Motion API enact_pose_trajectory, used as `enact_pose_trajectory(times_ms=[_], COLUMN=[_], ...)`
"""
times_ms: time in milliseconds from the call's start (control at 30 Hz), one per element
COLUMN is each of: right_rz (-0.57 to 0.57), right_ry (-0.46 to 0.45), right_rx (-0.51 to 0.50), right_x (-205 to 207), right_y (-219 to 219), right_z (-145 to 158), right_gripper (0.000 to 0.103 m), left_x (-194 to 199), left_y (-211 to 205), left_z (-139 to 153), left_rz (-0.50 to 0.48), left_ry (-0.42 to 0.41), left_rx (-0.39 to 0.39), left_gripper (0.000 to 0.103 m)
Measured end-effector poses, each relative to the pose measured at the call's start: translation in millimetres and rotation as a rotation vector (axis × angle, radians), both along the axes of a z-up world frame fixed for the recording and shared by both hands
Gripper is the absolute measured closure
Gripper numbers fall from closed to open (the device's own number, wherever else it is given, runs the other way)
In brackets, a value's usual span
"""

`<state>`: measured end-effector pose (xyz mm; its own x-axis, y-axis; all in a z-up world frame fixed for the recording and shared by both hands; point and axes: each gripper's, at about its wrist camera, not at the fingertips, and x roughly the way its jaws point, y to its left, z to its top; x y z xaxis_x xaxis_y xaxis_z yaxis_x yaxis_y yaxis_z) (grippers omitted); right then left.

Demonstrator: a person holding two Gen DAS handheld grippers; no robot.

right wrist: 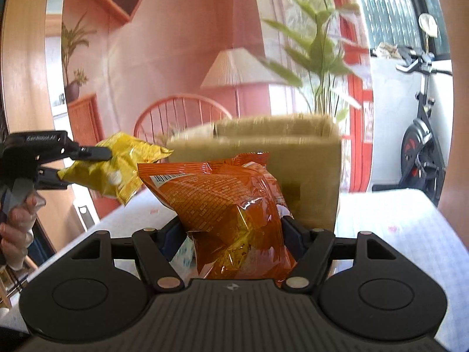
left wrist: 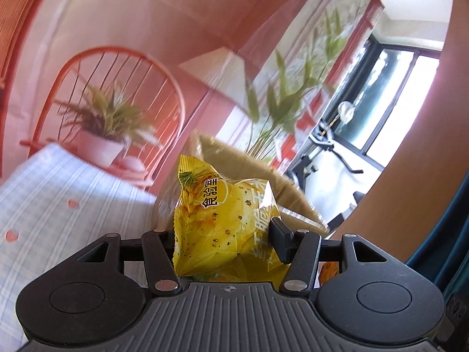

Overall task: Organize snacks
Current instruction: 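Carry the yellow bag over the box and open the left tool to drop it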

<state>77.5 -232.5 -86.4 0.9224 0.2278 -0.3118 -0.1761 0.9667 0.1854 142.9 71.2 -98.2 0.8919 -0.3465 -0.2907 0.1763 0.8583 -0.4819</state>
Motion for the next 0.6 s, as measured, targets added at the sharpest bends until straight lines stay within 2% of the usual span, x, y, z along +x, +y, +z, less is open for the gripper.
enact_pose_trajectory(times_ms=[300, 600], right_rz=[0.007, -0.007], right_ry=[-0.058, -0.091], right_rx=[-0.049, -0.066], right_x=[38.0, 93.7], right_y=[-10.9, -29.0], right_z=[49.2, 81.7], right_gripper=[0.032, 0.032], left_x=[21.3, 75.6], left_y=[-17.5, -37.8], left_z=[31.3, 56.0], left_rz=[-0.014, -0.006], left_ry=[-0.051, -0.074], left_rx=[0.034, 0.076], left_gripper=[0.044, 0.044])
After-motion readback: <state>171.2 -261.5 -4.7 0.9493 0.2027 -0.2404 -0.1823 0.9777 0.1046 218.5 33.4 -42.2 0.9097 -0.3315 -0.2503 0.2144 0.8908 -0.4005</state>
